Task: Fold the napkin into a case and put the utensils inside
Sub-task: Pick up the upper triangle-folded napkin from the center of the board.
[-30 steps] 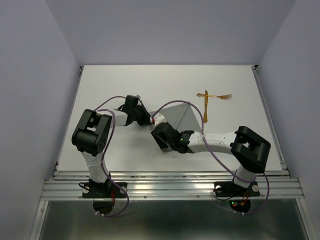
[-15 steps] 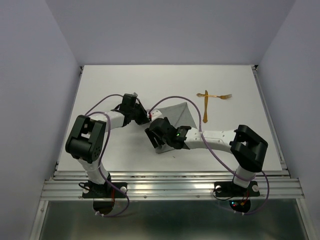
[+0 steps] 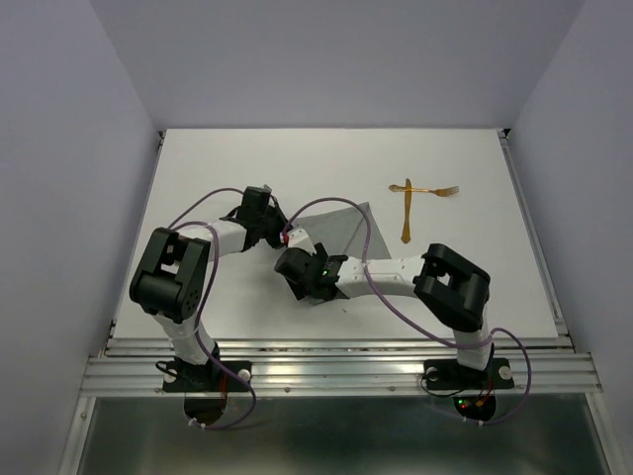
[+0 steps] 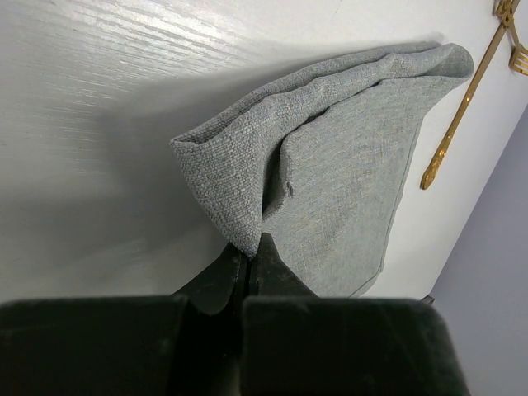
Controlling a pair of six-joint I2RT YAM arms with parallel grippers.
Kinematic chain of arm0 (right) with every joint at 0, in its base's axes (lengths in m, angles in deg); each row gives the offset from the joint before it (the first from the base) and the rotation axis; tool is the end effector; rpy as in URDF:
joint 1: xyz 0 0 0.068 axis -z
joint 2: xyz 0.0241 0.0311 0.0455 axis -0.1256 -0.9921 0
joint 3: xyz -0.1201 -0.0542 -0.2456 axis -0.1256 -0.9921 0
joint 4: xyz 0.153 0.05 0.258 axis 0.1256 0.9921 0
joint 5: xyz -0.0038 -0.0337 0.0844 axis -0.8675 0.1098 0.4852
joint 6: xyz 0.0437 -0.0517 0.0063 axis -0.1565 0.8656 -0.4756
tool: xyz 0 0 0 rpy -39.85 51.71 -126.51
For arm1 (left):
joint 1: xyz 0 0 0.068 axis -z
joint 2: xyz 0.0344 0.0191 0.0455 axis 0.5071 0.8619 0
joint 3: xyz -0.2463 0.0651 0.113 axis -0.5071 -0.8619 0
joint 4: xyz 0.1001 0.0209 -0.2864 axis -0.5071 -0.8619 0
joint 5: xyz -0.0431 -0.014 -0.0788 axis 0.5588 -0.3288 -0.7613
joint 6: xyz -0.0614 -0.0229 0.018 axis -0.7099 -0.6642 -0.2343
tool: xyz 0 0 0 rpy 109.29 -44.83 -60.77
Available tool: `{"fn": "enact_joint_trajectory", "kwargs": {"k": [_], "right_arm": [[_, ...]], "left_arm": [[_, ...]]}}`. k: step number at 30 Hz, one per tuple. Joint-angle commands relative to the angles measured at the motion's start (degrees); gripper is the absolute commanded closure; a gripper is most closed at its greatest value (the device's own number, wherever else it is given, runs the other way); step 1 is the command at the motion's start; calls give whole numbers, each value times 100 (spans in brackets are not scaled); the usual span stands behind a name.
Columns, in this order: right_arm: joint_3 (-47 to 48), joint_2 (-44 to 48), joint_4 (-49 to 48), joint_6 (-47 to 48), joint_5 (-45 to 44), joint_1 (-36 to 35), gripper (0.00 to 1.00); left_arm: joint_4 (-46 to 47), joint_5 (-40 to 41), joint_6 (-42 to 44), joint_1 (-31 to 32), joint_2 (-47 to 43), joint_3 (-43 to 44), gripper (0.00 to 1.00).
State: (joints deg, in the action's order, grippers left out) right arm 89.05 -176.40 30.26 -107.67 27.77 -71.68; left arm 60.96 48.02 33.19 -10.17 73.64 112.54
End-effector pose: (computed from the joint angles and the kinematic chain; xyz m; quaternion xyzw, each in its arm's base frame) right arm 0.2173 0.3928 0.1307 -0.2500 0.8954 0.0213 0.3679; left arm 0.3630 -0.1549 0.1255 -0.1447 0.8819 -0.3715 0.2516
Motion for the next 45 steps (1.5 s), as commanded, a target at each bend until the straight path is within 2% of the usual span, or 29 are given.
{"fn": "enact_joint_trajectory", "kwargs": {"k": [1,4,9,21,32,45], "right_arm": [[333,-152,336,-267,-1140,-180,27],[605,-485,730,-354,-2052,-391,28],[712,-662,819,-355,-2503,-505,31],[791,-636,1065,-460,-2934,-786,41],[888,-802,1478,-820,-3260,-1033,43],[774,-864,1294,-794,-3181,-1033,69]], "left_arm": [[-1,41,-27,54,-151,-62,100],[-1,58,-62,54,-186,-62,100],[-1,76,-71,54,-186,-54,100],[-1,93,-88,62,-142,-62,100],[-10,93,-53,71,-107,-80,100],[-1,102,-44,80,-195,-124,100]]}}
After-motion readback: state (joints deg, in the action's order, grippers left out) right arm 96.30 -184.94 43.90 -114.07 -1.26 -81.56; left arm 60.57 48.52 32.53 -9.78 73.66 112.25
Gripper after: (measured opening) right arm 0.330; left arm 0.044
